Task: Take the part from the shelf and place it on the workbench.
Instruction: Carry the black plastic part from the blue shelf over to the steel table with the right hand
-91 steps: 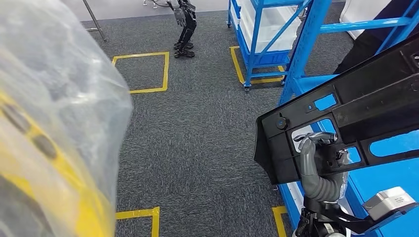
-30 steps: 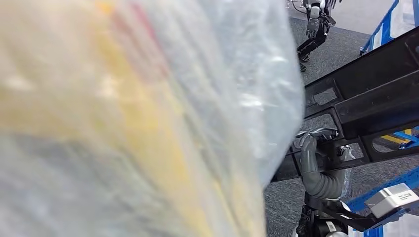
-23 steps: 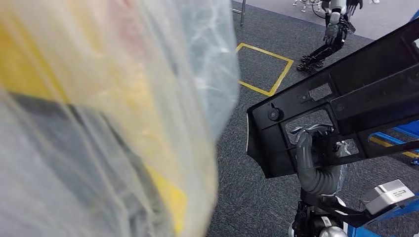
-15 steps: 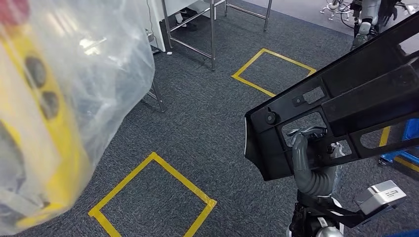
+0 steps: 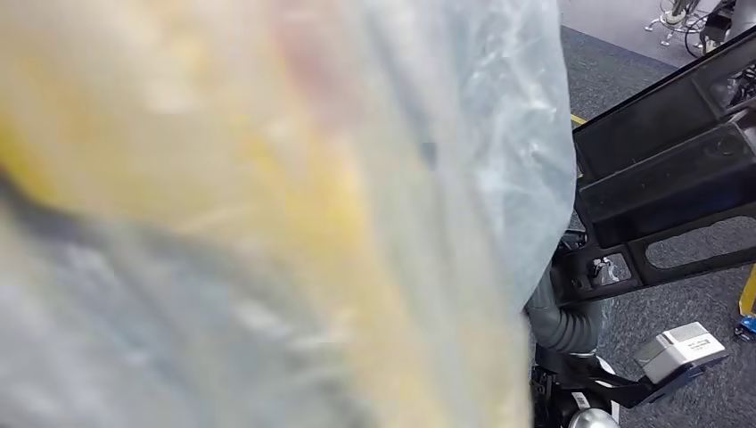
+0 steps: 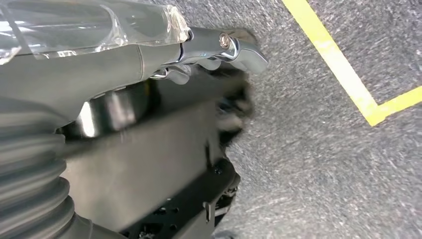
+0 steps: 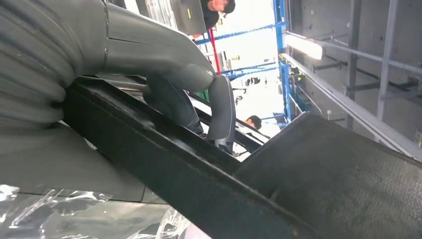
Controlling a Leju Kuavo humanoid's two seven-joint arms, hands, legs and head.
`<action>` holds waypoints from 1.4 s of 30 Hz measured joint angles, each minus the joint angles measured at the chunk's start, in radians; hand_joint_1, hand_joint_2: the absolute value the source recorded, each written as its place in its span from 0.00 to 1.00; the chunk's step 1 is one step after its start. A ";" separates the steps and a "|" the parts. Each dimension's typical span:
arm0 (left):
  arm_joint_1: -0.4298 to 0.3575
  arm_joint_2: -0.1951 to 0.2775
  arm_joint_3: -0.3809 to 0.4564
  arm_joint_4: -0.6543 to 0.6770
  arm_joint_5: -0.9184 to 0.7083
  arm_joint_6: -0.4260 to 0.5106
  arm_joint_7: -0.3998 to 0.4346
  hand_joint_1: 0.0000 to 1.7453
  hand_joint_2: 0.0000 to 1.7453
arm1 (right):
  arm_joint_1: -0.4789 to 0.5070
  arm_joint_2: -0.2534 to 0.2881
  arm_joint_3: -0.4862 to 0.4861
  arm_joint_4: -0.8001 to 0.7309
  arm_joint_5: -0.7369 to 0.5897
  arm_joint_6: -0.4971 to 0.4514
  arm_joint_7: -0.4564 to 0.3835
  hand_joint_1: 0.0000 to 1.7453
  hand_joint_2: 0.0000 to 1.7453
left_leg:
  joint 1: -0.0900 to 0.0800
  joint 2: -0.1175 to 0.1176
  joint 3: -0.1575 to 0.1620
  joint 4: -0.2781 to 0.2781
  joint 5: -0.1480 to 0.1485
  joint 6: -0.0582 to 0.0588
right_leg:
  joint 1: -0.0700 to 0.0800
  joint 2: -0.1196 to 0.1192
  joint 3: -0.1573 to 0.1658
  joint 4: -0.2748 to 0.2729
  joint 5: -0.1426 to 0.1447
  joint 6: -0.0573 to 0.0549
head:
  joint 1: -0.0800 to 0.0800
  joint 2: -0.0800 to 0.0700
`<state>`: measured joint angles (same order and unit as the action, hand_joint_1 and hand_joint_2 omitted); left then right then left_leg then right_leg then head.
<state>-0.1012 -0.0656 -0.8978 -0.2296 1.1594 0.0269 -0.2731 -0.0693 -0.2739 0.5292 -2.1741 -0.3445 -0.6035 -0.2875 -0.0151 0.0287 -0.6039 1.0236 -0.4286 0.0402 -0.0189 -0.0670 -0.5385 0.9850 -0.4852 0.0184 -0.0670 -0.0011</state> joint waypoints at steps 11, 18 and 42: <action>-0.003 -0.014 -0.011 0.000 0.004 0.019 0.016 0.00 1.00 | 0.030 -0.021 -0.031 -0.011 -0.010 -0.005 0.002 1.00 1.00 | 0.006 -0.070 0.051 -0.085 0.021 0.030 | -0.008 0.062 -0.125 0.253 -0.107 0.044 | 0.002 0.000; -0.001 -0.019 -0.012 0.000 0.009 0.029 0.017 0.00 1.00 | 0.037 -0.033 -0.052 -0.022 -0.020 -0.005 0.004 1.00 1.00 | 0.018 -0.132 0.032 -0.043 -0.003 -0.009 | -0.023 0.106 -0.029 0.021 0.010 0.036 | 0.007 0.000; -0.010 -0.035 -0.012 0.000 0.026 0.011 0.019 0.00 1.00 | 0.039 -0.046 -0.076 -0.044 -0.020 0.004 0.015 1.00 1.00 | 0.001 -0.081 0.049 -0.072 0.012 0.032 | -0.007 0.062 -0.128 0.256 -0.094 0.044 | 0.004 0.000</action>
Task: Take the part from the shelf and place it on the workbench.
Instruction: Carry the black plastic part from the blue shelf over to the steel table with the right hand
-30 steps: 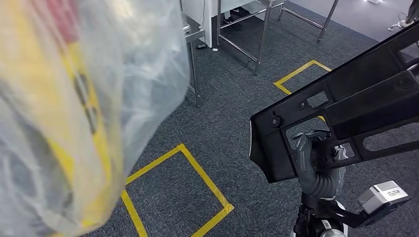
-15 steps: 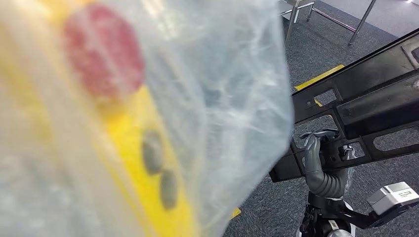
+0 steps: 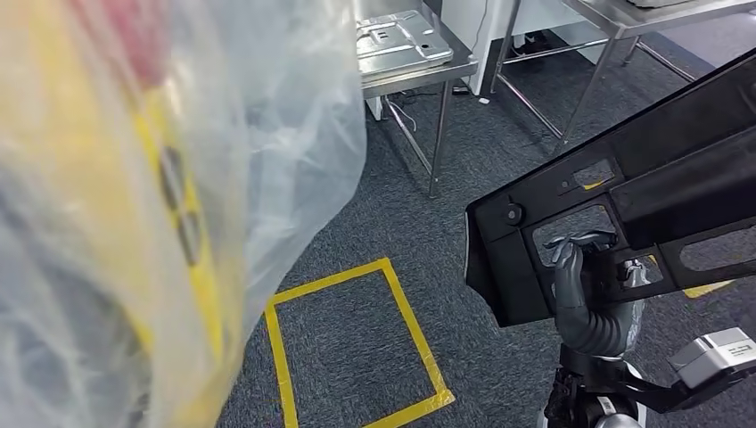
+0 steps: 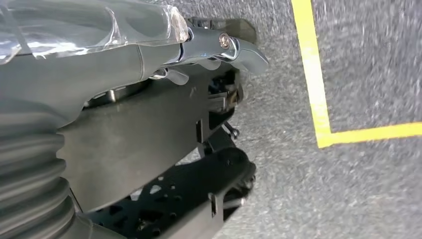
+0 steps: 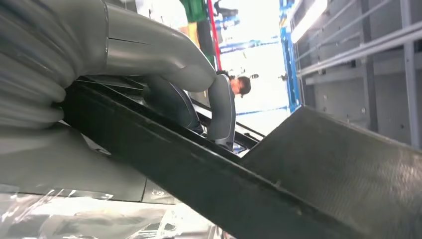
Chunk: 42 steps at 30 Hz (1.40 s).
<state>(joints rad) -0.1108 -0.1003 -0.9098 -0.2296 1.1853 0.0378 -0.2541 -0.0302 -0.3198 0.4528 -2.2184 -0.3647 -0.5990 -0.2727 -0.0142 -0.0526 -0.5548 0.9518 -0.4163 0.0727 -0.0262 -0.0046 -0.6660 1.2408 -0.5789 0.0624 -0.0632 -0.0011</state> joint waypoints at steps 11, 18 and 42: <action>-0.003 0.003 -0.004 0.000 -0.009 -0.003 -0.005 0.00 1.00 | -0.027 0.007 0.003 0.002 -0.028 0.011 -0.039 1.00 1.00 | 0.006 0.021 -0.086 0.168 -0.078 -0.055 | -0.012 0.028 0.102 -0.238 0.101 -0.041 | -0.003 0.000; -0.009 0.004 -0.010 0.000 -0.007 -0.005 -0.008 0.00 1.00 | -0.033 0.008 0.004 0.002 -0.035 0.019 -0.041 1.00 1.00 | 0.000 0.048 -0.077 0.118 -0.010 -0.025 | -0.003 0.001 0.146 -0.242 0.069 -0.040 | -0.004 0.000; 0.002 0.000 -0.025 0.000 0.008 -0.014 -0.010 0.00 1.00 | -0.048 0.008 0.011 0.010 -0.035 0.026 -0.034 1.00 1.00 | 0.008 0.038 0.040 0.190 -0.164 -0.054 | -0.016 -0.001 0.079 -0.266 0.149 -0.034 | 0.005 0.000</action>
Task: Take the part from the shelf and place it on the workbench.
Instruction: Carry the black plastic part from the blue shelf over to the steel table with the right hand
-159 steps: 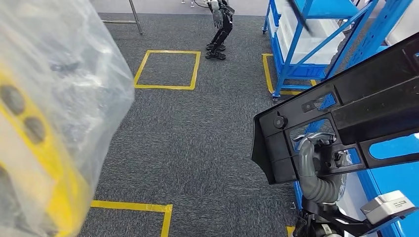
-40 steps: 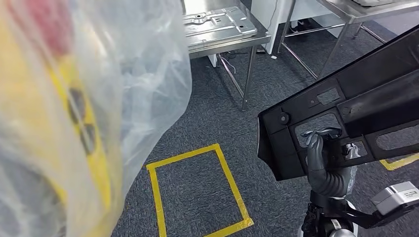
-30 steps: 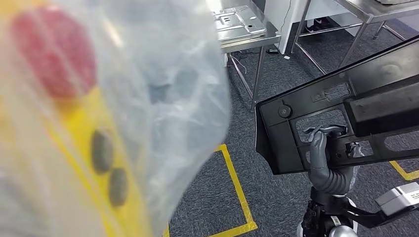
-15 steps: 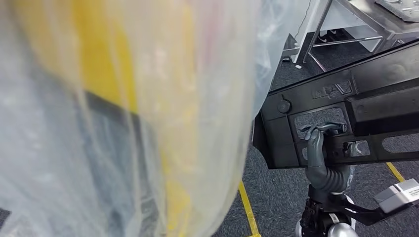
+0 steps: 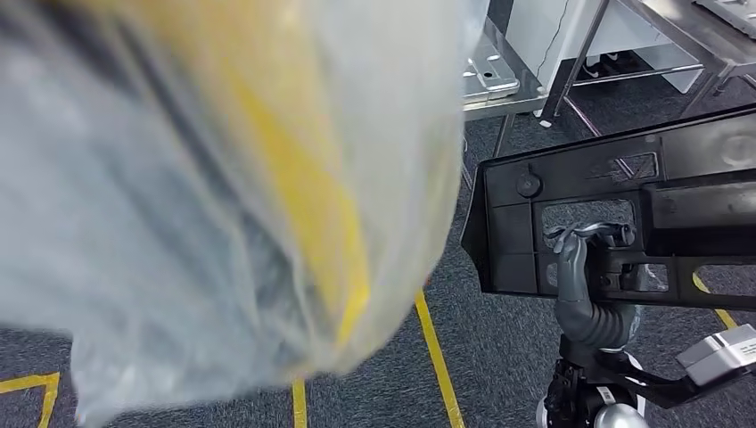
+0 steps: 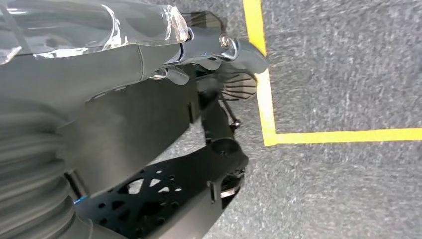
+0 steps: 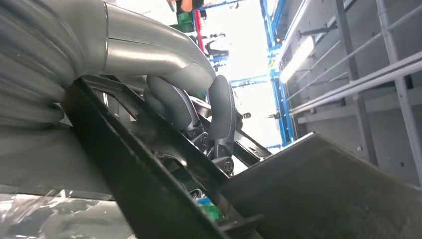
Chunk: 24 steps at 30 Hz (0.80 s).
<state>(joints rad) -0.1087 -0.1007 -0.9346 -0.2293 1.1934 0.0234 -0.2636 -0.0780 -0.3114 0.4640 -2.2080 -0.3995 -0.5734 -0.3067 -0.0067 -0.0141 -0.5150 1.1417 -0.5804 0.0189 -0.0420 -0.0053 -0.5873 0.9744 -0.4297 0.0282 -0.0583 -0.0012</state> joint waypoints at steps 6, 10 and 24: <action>0.001 0.000 0.000 0.000 0.000 0.000 -0.002 0.00 1.00 | 0.000 0.000 0.000 0.000 0.001 0.000 0.000 1.00 1.00 | 0.015 0.008 -0.114 -0.060 0.065 -0.010 | -0.005 0.001 0.088 -0.001 -0.071 0.014 | -0.003 0.000; 0.003 0.001 0.000 0.000 0.000 0.000 -0.002 0.00 1.00 | -0.001 0.001 0.000 0.000 0.002 0.000 0.000 1.00 1.00 | 0.005 0.014 -0.095 -0.152 0.169 0.015 | -0.001 0.009 0.125 -0.005 -0.097 0.042 | -0.010 -0.001; 0.006 -0.003 0.000 0.000 0.006 0.000 -0.003 0.00 1.00 | -0.004 0.000 0.000 0.000 0.003 -0.003 0.002 1.00 1.00 | -0.019 -0.008 0.063 -0.170 0.051 0.050 | 0.038 0.010 -0.058 0.040 0.021 0.003 | -0.002 0.000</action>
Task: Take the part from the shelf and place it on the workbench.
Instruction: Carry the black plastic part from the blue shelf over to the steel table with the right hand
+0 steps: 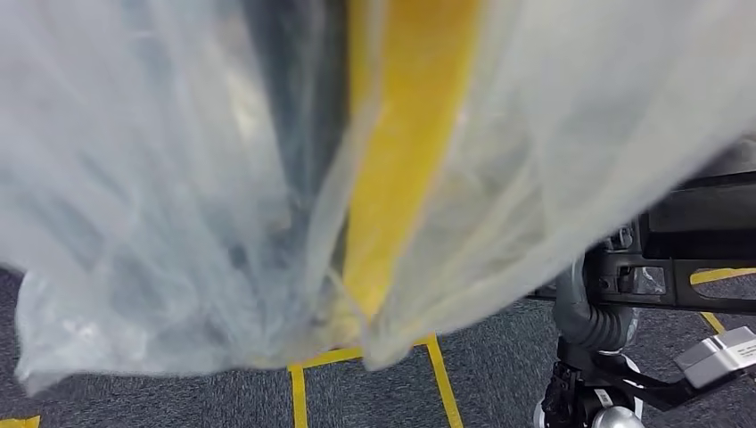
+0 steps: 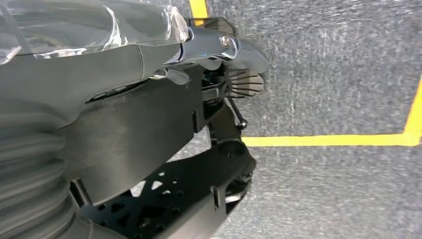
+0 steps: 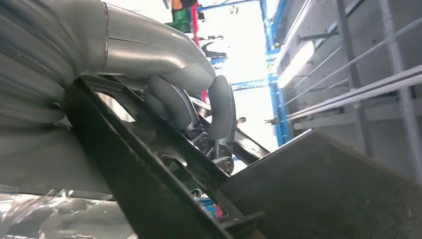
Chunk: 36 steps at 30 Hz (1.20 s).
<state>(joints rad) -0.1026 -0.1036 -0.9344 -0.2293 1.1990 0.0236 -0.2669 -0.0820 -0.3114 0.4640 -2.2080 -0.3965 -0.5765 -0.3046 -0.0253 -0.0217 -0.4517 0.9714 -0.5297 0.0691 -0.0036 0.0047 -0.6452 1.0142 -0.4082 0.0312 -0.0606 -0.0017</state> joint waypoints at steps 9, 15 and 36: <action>-0.005 0.001 0.000 0.000 0.002 -0.001 -0.006 0.00 1.00 | -0.004 0.002 0.002 0.000 0.000 0.003 0.001 1.00 1.00 | 0.021 0.011 -0.191 0.297 -0.099 -0.055 | -0.015 0.000 0.080 -0.011 -0.061 -0.020 | 0.001 0.000; -0.002 0.001 0.000 0.000 0.006 0.000 -0.005 0.00 1.00 | -0.008 0.003 0.004 0.001 0.000 0.003 0.001 1.00 1.00 | 0.010 0.017 -0.153 0.028 0.116 -0.030 | -0.017 0.009 0.154 -0.019 -0.116 -0.002 | 0.001 0.000; -0.004 0.000 0.000 0.001 0.016 -0.006 0.001 0.00 1.00 | -0.025 0.005 0.021 0.009 0.018 0.001 0.017 1.00 1.00 | 0.035 0.009 -0.085 0.163 -0.015 -0.060 | -0.036 -0.003 0.046 0.003 -0.044 -0.001 | 0.009 0.000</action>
<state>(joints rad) -0.1069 -0.1037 -0.9346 -0.2281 1.2154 0.0177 -0.2660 -0.1069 -0.3063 0.4851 -2.1988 -0.3787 -0.5756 -0.2873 0.0093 -0.0124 -0.5368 1.1349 -0.5444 0.0086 -0.0394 0.0015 -0.5996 1.0175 -0.4525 0.0297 -0.0519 -0.0015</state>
